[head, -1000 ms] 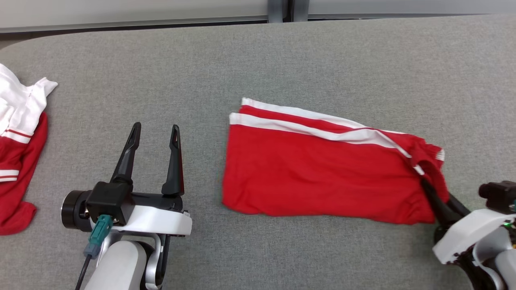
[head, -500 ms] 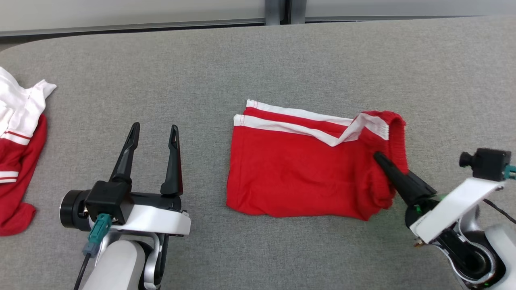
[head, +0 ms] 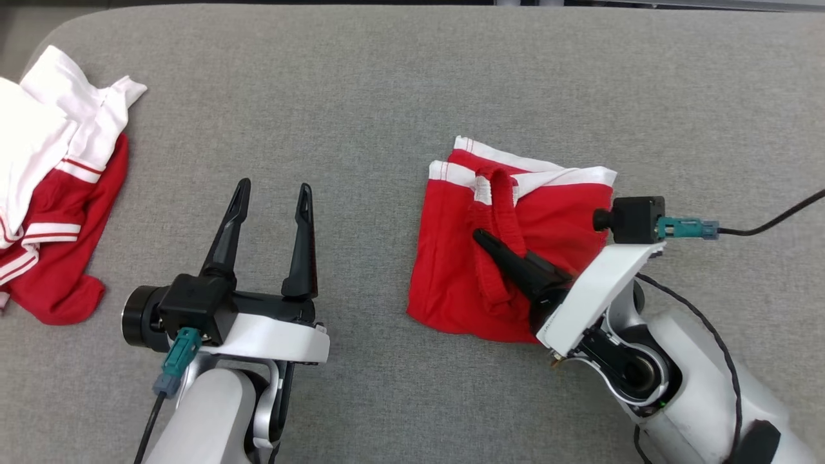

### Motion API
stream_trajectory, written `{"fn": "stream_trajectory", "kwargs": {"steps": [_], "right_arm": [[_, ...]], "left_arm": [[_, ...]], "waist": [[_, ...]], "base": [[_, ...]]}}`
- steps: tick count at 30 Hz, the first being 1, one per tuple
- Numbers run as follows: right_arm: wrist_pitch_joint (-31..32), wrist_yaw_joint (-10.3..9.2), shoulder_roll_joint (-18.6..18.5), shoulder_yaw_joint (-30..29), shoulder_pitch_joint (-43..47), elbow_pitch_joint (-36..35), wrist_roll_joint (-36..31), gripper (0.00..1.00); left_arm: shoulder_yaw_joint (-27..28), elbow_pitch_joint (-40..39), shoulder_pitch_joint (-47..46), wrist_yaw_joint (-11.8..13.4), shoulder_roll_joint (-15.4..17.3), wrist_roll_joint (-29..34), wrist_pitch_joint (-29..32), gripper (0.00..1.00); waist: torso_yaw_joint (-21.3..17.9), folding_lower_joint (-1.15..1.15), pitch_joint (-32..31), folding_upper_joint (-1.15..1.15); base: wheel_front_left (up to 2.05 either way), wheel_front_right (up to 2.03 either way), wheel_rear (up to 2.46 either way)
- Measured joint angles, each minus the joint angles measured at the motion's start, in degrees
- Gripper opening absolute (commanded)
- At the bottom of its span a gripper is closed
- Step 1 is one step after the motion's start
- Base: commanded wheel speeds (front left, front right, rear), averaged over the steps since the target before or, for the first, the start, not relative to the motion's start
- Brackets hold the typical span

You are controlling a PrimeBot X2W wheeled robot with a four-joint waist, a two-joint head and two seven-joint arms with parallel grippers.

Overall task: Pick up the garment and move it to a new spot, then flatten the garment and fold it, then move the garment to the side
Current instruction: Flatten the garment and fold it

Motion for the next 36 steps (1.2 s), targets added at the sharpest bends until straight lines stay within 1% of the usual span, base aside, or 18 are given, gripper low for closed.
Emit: {"fn": "stream_trajectory", "kwargs": {"steps": [3,4,5,6,7,9,14,17,19,22,27,31,34,36], "right_arm": [[-2.5,0.00,0.6,2.1,-2.3,2.7,-0.5,0.00],[-3.6,0.00,0.6,2.7,-3.0,3.4,-0.9,0.34],[-4.7,0.00,0.7,3.3,-3.6,3.9,-1.1,0.49],[-7.1,0.00,0.6,5.3,-4.6,4.2,-1.9,1.00],[-7.1,0.00,0.6,5.3,-4.6,4.2,-1.9,1.00],[-9.9,0.00,0.3,7.4,-5.4,3.6,-2.4,1.00],[-19.9,0.00,-2.0,11.8,-7.4,1.2,-5.5,1.00],[-26.3,0.00,-4.4,12.1,-8.1,1.1,-8.2,1.00],[-28.3,0.00,-5.8,10.9,-8.3,1.4,-10.3,1.00],[-29.2,0.01,-7.9,6.0,-7.0,1.5,-13.5,1.00],[-29.4,0.01,-9.1,-8.9,0.9,-1.7,-20.3,1.00],[-29.4,0.00,-9.0,-18.4,8.4,-4.1,-25.2,1.00],[-29.4,0.00,-8.5,-22.8,13.0,-6.0,-28.7,1.00],[-29.4,0.01,-8.0,-24.6,15.3,-7.3,-30.9,1.00]], "left_arm": [[0.0,0.2,-0.4,0.0,-0.2,0.0,-0.3,1.00],[0.0,0.2,-0.7,0.0,-0.3,0.0,-0.3,1.00],[0.0,0.3,-0.7,0.0,-0.3,0.0,-0.3,1.00],[0.1,0.5,-0.7,0.0,-0.4,0.0,-0.3,1.00],[0.1,0.5,-0.7,0.0,-0.4,0.0,-0.3,1.00],[0.1,0.6,-0.8,0.0,-0.5,0.0,-0.4,1.00],[0.7,0.9,-1.0,0.0,-0.6,0.2,-0.5,1.00],[1.0,1.0,-1.0,0.0,-0.5,0.4,-0.5,1.00],[1.2,1.0,-1.0,0.1,-0.3,0.4,-0.5,1.00],[1.7,0.8,-0.9,0.5,0.1,0.5,-0.5,1.00],[2.7,0.2,-0.2,1.1,1.2,0.6,-0.6,1.00],[3.4,-0.3,1.4,1.6,2.0,0.4,-0.6,1.00],[4.0,-0.8,3.0,2.1,2.7,0.3,-0.4,1.00],[4.4,-1.1,4.1,2.4,3.3,0.3,-0.2,1.00]], "waist": [[1.0,0.00,1.0,0.00],[1.3,0.00,1.3,0.00],[1.5,0.00,1.5,0.00],[1.6,0.00,1.9,0.00],[1.6,0.00,1.9,0.00],[1.6,0.00,2.1,0.00],[0.7,0.00,1.9,0.00],[-0.3,0.00,1.5,0.00],[-1.1,0.00,1.1,0.00],[-2.4,0.00,0.4,0.00],[-4.6,0.00,-0.7,0.00],[-6.1,0.00,-2.1,0.00],[-7.0,0.00,-3.3,0.00],[-7.5,0.00,-4.2,0.00]], "base": [[0.00,0.00,0.00],[0.00,0.00,0.00],[0.00,0.00,0.00],[0.00,0.00,0.00],[0.00,0.00,0.00],[0.00,0.00,0.00],[0.00,0.00,0.00],[0.00,0.00,0.00],[0.00,0.00,0.00],[0.00,0.00,0.00],[0.00,0.00,0.00],[0.00,0.00,0.00],[0.00,0.00,0.00],[0.00,0.00,0.00]]}}
